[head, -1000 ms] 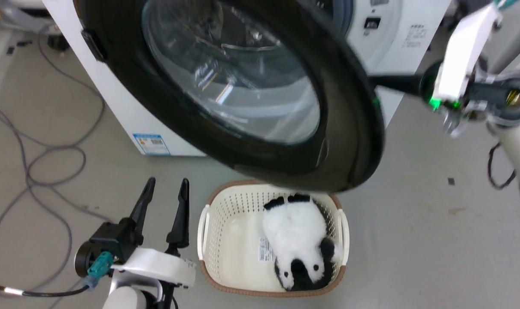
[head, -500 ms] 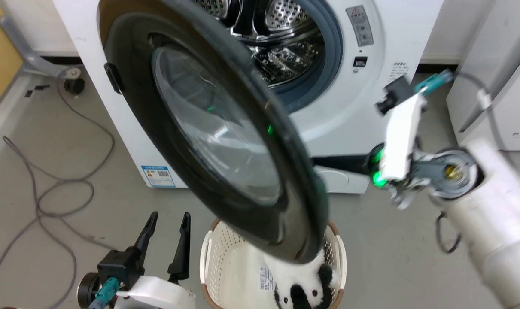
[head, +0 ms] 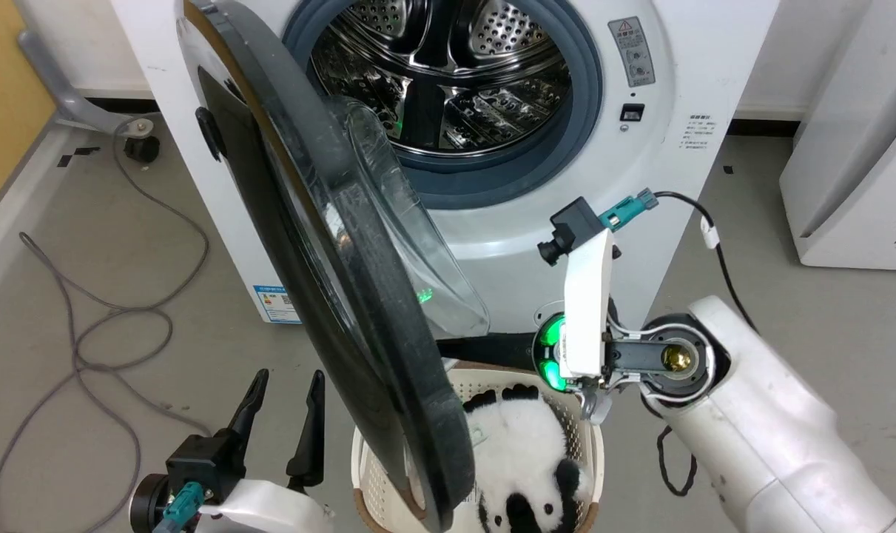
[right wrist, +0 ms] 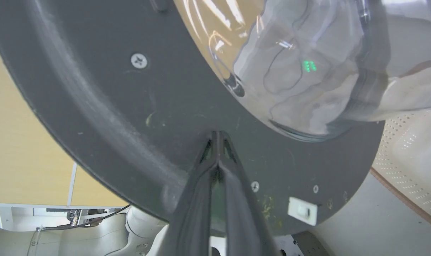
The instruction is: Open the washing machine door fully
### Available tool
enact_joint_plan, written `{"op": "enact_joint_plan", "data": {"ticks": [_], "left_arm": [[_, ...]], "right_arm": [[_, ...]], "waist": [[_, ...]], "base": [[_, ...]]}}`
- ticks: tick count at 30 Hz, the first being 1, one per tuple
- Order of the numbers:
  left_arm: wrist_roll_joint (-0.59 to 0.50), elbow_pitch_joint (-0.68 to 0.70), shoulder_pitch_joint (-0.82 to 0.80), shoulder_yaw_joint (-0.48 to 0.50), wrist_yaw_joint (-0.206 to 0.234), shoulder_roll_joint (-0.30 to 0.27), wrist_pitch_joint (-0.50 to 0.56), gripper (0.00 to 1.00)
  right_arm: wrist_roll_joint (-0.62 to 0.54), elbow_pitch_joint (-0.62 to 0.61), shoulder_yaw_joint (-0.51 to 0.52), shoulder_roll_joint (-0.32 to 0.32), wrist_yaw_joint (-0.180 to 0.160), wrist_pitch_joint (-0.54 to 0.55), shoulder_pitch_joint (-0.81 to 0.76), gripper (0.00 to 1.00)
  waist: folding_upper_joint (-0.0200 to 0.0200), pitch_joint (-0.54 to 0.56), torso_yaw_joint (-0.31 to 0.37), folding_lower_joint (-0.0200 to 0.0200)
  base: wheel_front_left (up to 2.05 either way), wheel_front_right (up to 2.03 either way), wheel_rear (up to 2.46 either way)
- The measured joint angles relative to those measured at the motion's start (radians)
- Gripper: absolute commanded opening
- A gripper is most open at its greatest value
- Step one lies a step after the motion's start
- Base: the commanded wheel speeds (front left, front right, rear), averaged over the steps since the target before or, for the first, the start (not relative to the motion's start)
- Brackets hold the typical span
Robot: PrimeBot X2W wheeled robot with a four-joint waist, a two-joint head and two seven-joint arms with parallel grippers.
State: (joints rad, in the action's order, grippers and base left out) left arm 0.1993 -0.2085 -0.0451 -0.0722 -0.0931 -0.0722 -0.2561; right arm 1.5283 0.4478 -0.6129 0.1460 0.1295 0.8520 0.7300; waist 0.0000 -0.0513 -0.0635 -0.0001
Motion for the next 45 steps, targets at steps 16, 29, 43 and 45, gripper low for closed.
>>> {"op": "enact_joint_plan", "data": {"ticks": [16,29,43,45], "left_arm": [[0.017,0.003,0.012,0.002,0.02,-0.005,0.0,1.0],[0.033,0.011,0.034,0.026,0.039,-0.021,0.0,1.0],[0.035,0.011,0.05,0.026,0.044,-0.033,0.0,1.0],[0.038,0.011,0.05,0.025,0.047,-0.034,0.0,1.0]], "right_arm": [[-0.124,0.022,0.129,-0.006,0.0,-0.423,-0.195,1.0],[-0.491,0.09,0.311,0.055,0.0,-1.011,-0.463,1.0],[-1.347,-0.268,0.634,-0.046,0.0,-1.097,-0.624,1.0],[-1.419,-0.347,0.638,-0.068,0.0,-1.063,-0.663,1.0]], "waist": [[0.0,0.004,0.042,0.0001],[0.0,0.009,0.09,0.0002],[0.0,0.019,0.091,0.0002],[0.0,0.019,0.088,0.0002]], "base": [[0.0,0.0,0.0],[0.0,0.0,0.0],[0.0,0.0,0.0],[0.0,0.0,0.0]]}}
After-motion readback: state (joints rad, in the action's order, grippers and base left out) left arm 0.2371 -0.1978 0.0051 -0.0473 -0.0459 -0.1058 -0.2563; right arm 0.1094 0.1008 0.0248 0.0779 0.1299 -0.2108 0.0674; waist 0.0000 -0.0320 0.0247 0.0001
